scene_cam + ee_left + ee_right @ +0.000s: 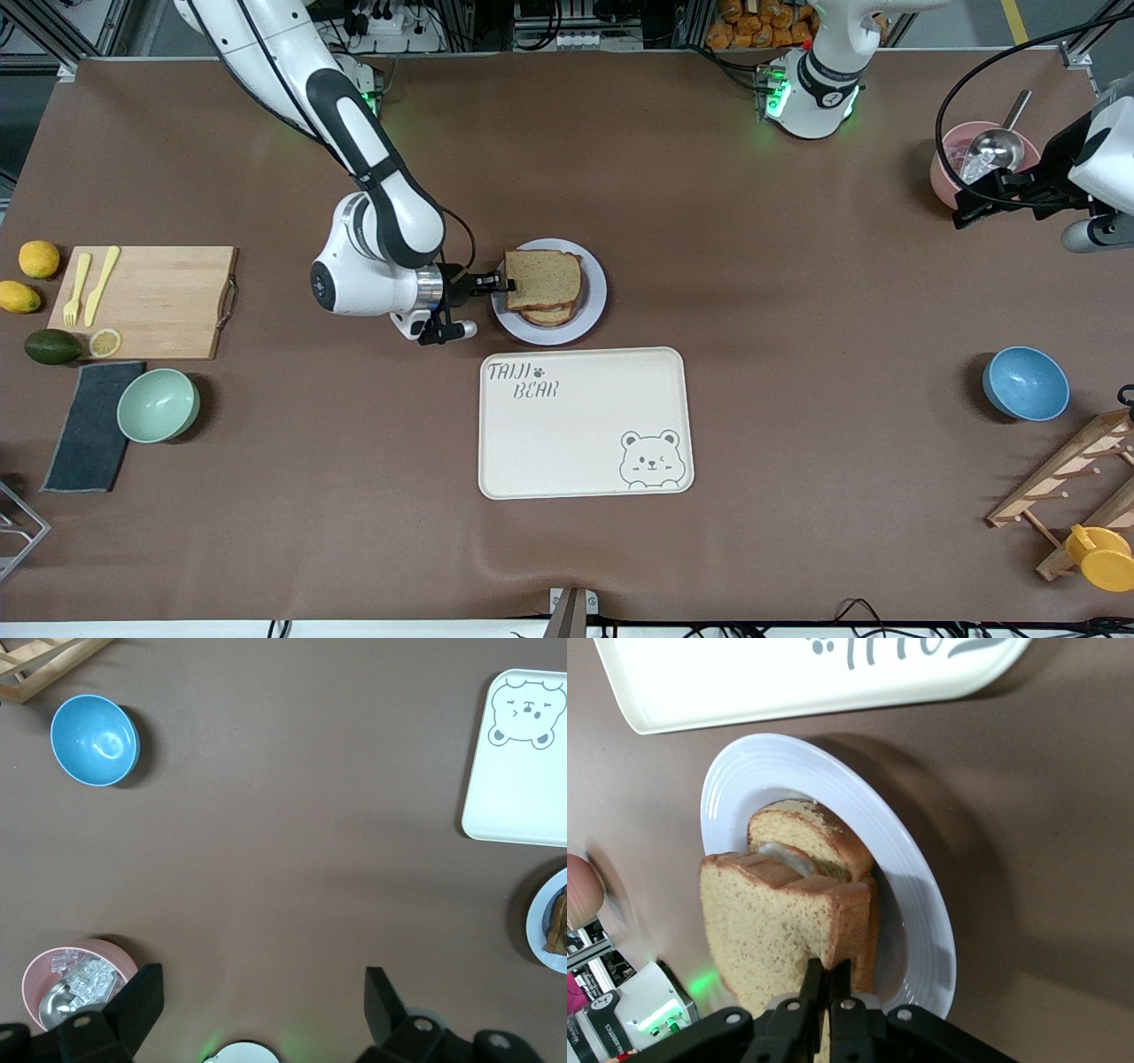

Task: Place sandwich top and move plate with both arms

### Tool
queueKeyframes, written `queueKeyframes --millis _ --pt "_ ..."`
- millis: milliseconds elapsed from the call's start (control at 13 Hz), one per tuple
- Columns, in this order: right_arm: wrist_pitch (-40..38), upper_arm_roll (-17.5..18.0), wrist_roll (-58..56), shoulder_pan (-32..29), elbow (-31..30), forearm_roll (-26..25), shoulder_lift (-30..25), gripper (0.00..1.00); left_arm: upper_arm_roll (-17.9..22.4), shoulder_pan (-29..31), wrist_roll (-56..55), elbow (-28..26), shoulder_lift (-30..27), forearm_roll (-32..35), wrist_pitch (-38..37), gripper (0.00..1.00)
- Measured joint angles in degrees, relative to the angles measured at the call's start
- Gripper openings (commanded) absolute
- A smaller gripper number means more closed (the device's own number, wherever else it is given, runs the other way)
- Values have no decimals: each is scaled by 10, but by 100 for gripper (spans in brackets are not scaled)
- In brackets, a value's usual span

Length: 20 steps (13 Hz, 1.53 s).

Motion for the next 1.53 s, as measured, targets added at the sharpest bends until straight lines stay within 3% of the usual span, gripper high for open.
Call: queueKeyframes --millis 77,153,230,307,384,460,690,1074,1534 --pt "0 0 0 0 -2 2 1 9 0 1 0 0 0 0 0 100" --pt "0 -1 0 0 -3 3 1 31 1 2 0 0 0 0 1 100" --pt "0 -1 0 0 -4 3 1 36 2 3 0 1 0 0 2 100" --pt "0 -1 3 0 -4 3 1 53 2 4 0 1 0 0 2 100" --pt "0 -2 9 0 -4 4 1 60 2 4 0 1 0 0 2 100" --pt "0 -2 19 0 -4 4 1 75 2 4 0 1 0 0 3 100" --pt "0 -3 47 0 5 5 1 83 3 5 0 1 0 0 12 100" --pt "-24 -15 75 -2 34 -4 -2 84 1 4 -4 1 1 0 13 100" --pt "-158 -55 162 -44 124 -105 -8 90 -1 3 -5 3 2 -2 13 100"
